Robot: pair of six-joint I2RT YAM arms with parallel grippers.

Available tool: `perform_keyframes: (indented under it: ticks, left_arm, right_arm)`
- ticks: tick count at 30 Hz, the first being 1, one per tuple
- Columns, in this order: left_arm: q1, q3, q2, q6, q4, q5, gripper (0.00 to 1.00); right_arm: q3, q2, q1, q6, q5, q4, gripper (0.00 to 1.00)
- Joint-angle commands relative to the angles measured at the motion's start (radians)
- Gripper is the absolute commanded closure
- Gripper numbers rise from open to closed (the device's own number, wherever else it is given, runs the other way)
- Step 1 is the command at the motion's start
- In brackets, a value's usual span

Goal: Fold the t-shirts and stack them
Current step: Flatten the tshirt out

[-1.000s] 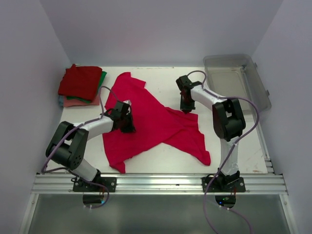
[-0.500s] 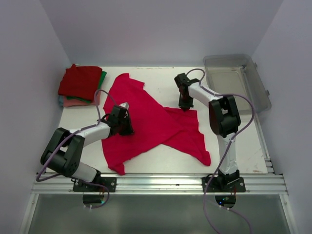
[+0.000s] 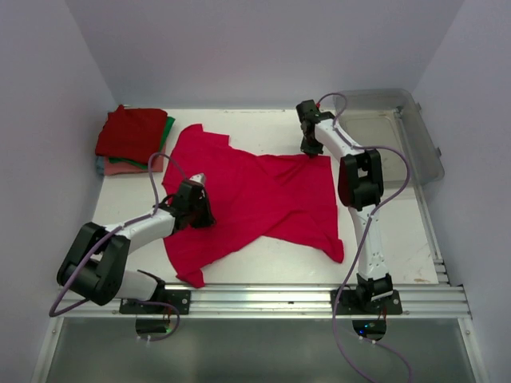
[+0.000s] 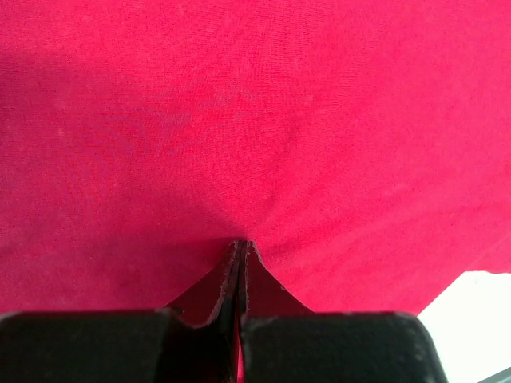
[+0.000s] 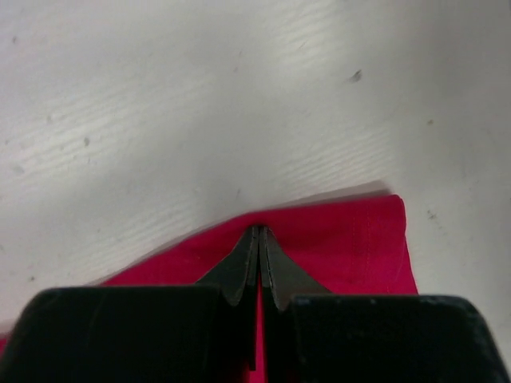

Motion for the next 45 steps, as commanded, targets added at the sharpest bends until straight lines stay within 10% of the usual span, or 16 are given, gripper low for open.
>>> perform_keyframes:
  ticks: [1,12,19,26,32,35,39,45]
  left_arm:
    - [0.001,-0.035,0.003,0.029,-0.147,-0.045,1.00]
    - [0.001,-0.067,-0.042,0.029,-0.172,-0.062,1.00]
    - [0.001,-0.049,-0.052,0.037,-0.186,-0.098,1.00]
    - [0.001,-0.026,-0.083,0.033,-0.183,-0.077,1.00]
    - [0.001,0.101,-0.294,0.045,-0.164,-0.138,1.00]
    - [0.001,0.190,-0.333,0.066,-0.120,-0.192,1.00]
    - [0.001,0.331,-0.240,0.100,-0.199,-0.218,1.00]
    - [0.003,0.377,-0.112,0.114,-0.166,-0.215,0.98]
  right_arm:
    - [0.034,0.087,-0.067,0.041,0.082,-0.029,1.00]
    - [0.133,0.105,-0.135,0.006,0.076,0.125,1.00]
    - [-0.235,-0.144,-0.103,-0.140,-0.061,0.740,1.00]
    - [0.088,-0.033,-0.075,-0.201,-0.145,0.617,0.96]
    - [-0.355,-0.360,0.023,-0.328,-0.098,1.066,0.88]
    - [-0.455,-0.476,0.061,-0.319,-0.120,1.002,0.79]
    - [-0.602,-0.736,0.136,-0.287,-0.105,0.850,0.29]
    - [-0.814,-0.961,0.301,-0.137,-0.055,0.437,0.26]
